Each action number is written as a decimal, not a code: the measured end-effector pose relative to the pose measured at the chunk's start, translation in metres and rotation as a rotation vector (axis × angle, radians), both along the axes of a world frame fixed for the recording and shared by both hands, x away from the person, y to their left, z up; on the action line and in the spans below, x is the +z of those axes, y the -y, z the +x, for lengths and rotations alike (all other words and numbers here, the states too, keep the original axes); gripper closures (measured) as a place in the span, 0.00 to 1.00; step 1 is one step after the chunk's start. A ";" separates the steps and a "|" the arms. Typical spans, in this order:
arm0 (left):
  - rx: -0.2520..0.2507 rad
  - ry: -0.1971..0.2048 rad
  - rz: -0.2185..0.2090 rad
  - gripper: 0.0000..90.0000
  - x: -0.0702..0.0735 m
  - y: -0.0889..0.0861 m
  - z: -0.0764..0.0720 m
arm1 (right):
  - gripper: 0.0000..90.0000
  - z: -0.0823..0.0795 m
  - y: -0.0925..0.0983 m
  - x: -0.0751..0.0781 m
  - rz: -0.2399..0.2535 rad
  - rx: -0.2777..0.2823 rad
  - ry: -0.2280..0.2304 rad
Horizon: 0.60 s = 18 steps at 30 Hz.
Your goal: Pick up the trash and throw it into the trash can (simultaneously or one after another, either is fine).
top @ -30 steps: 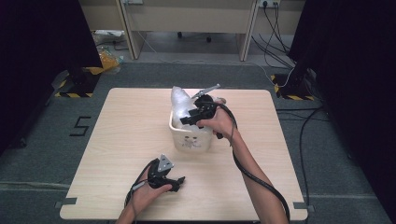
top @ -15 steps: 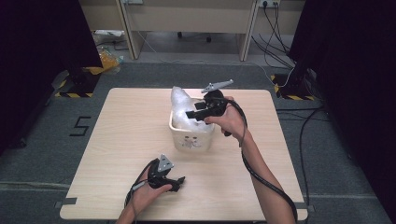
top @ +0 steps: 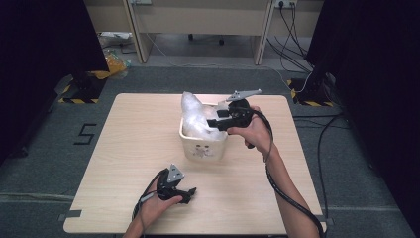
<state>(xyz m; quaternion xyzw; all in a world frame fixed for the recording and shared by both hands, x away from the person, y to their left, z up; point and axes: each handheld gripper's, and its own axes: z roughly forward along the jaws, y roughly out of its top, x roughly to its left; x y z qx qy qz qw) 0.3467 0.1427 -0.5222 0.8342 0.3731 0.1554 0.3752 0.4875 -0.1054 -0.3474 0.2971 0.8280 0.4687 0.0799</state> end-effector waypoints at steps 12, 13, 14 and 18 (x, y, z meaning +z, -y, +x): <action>0.001 0.002 -0.003 0.13 0.000 0.000 0.000 | 0.43 -0.018 0.024 -0.004 0.006 -0.025 0.032; 0.000 0.000 -0.002 0.13 0.000 0.000 0.000 | 0.43 -0.019 0.027 -0.003 0.008 -0.029 0.033; 0.000 0.000 -0.002 0.13 0.000 0.000 0.000 | 0.43 -0.020 0.029 -0.003 0.011 -0.030 0.034; -0.001 0.000 -0.001 0.13 0.000 0.000 0.000 | 0.43 -0.026 0.041 -0.004 0.023 -0.046 0.040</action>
